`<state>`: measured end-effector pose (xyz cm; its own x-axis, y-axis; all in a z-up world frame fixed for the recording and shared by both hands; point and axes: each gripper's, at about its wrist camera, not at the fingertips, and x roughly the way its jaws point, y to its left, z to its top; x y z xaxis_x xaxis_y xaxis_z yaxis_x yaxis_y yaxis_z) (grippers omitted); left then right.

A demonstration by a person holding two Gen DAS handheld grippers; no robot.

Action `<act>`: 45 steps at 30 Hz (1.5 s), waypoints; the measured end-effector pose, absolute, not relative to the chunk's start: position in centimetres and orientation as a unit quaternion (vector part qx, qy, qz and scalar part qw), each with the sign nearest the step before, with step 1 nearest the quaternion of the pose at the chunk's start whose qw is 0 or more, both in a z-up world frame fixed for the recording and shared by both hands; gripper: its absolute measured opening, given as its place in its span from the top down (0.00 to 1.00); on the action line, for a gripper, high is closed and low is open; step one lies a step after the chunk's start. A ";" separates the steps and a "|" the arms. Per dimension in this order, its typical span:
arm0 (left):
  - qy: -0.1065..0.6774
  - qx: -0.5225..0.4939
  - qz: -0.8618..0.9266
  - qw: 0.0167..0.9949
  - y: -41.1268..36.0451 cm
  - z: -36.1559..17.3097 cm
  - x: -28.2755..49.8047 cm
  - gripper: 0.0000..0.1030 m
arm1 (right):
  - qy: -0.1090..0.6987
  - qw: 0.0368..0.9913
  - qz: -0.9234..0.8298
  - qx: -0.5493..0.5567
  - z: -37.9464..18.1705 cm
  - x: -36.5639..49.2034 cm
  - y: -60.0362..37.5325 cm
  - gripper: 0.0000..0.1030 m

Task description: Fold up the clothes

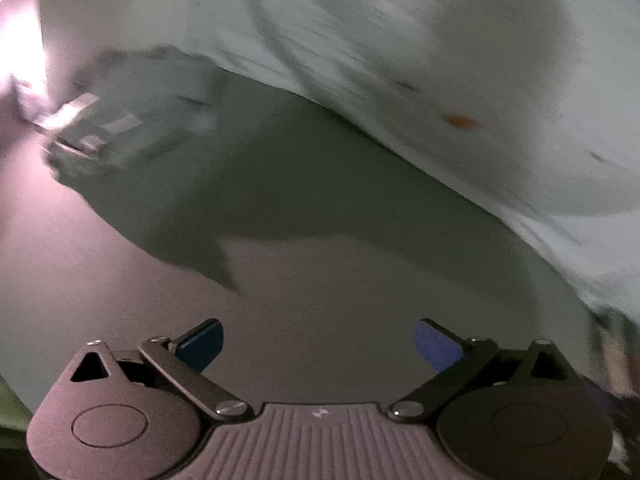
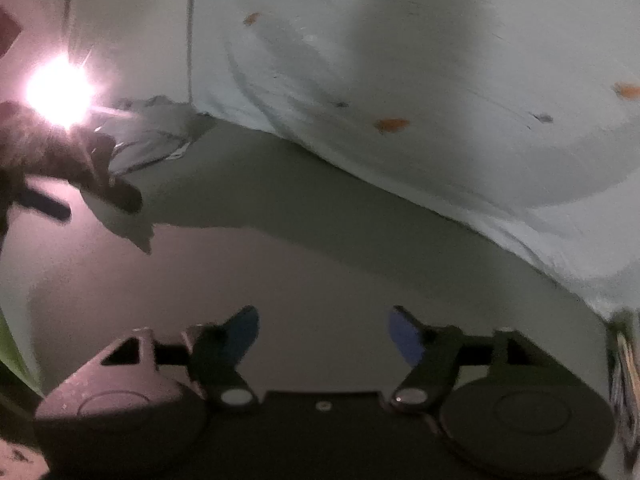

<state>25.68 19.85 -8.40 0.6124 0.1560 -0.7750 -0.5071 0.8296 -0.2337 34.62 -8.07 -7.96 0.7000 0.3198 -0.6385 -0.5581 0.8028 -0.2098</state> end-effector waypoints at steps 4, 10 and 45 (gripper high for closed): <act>0.386 -0.110 0.273 0.874 28.6 -10.1 27.7 0.06 | 0.319 0.901 0.226 -0.190 -8.7 36.4 -1.5 0.45; 0.396 0.039 0.295 0.869 36.9 -15.4 32.0 0.09 | 0.362 0.890 0.222 -0.168 -10.5 37.6 9.4 0.52; 0.344 -0.041 -0.355 0.868 -18.2 -0.9 32.8 0.49 | 0.368 0.924 -0.097 -0.023 -11.1 32.1 -25.3 0.48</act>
<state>32.79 -18.16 -0.85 0.5119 -0.6444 -0.5681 0.5878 0.7450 -0.3154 32.11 -25.29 -11.05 0.7101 -0.1958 -0.6763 0.1626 0.9802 -0.1130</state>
